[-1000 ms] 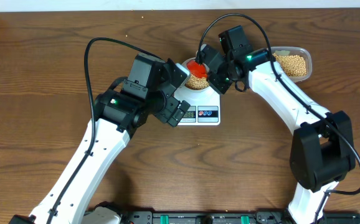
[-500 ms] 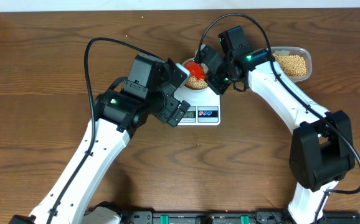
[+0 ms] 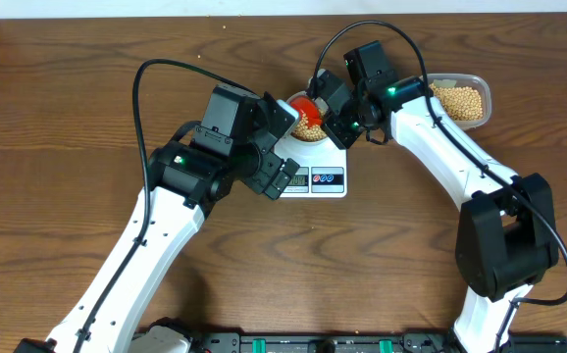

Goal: Scoop item into bowl and weigh 50g on scale
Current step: 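Tilt the scoop further with the right gripper to trickle remaining soybeans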

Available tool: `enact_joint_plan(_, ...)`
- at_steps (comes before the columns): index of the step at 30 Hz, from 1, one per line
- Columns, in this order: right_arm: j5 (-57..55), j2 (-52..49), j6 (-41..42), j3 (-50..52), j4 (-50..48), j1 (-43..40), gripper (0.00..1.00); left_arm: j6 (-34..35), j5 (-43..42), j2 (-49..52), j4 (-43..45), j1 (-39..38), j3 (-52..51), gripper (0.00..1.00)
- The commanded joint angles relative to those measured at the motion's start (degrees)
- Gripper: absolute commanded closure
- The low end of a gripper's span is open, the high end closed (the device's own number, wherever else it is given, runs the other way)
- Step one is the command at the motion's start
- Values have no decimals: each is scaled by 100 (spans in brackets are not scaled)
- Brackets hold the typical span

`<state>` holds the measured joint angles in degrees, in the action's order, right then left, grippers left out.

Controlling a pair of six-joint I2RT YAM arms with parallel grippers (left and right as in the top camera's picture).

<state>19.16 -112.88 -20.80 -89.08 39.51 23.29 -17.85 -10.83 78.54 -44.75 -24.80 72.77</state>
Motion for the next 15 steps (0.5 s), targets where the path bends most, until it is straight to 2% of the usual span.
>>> enact_joint_plan(1, 101, -59, 219, -7, 0, -116, 99, 9, -68, 13, -2, 20, 20, 2)
enact_joint_plan(15, 1425, -48, 328, -203, 44, -608, 99, 9, -68, 13, -2, 20, 20, 2)
